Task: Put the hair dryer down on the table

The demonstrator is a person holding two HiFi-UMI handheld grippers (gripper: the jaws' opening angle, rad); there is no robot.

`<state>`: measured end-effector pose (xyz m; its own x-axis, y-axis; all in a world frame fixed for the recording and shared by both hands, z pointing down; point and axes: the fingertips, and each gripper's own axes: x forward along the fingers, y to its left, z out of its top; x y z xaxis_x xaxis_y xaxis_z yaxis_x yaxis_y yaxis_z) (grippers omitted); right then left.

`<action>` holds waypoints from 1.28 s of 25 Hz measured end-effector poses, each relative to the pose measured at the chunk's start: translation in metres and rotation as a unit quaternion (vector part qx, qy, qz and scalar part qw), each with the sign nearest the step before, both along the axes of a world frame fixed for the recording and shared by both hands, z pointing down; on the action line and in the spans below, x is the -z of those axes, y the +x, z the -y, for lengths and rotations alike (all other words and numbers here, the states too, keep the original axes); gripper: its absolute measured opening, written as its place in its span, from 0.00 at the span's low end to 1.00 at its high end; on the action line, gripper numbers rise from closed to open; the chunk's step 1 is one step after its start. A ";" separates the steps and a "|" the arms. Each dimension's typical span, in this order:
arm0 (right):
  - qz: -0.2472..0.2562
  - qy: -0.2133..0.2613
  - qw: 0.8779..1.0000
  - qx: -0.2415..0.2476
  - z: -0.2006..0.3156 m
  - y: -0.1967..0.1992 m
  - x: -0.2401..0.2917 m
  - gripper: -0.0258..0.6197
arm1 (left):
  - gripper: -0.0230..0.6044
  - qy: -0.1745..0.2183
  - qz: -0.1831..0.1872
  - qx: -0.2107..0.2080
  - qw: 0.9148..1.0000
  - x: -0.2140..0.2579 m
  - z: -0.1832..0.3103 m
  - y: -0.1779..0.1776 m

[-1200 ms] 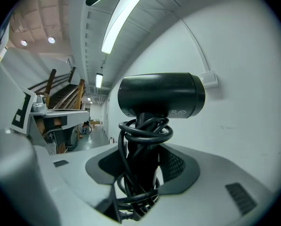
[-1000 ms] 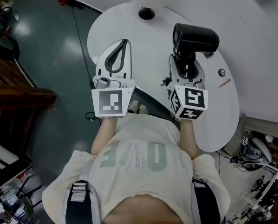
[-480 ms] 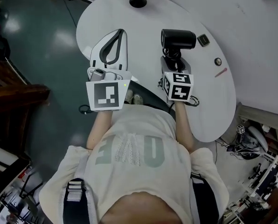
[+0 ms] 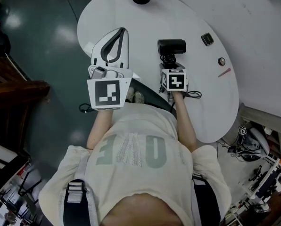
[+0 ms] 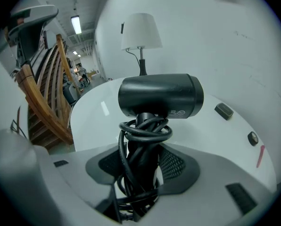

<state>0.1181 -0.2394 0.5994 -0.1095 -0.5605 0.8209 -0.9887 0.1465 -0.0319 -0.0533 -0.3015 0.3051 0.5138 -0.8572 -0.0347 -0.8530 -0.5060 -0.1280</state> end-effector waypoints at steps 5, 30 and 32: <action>-0.002 -0.034 0.999 0.008 -0.007 0.001 -0.022 0.37 | 0.05 -0.004 0.006 0.010 1.000 -0.004 0.001 -0.003; -0.054 0.007 0.998 0.008 -0.003 0.003 -0.028 0.45 | 0.05 -0.011 0.022 0.005 1.000 -0.014 0.008 0.000; -0.056 0.005 0.998 0.010 -0.004 0.004 -0.027 0.46 | 0.05 -0.010 0.019 0.004 1.000 -0.013 0.008 0.000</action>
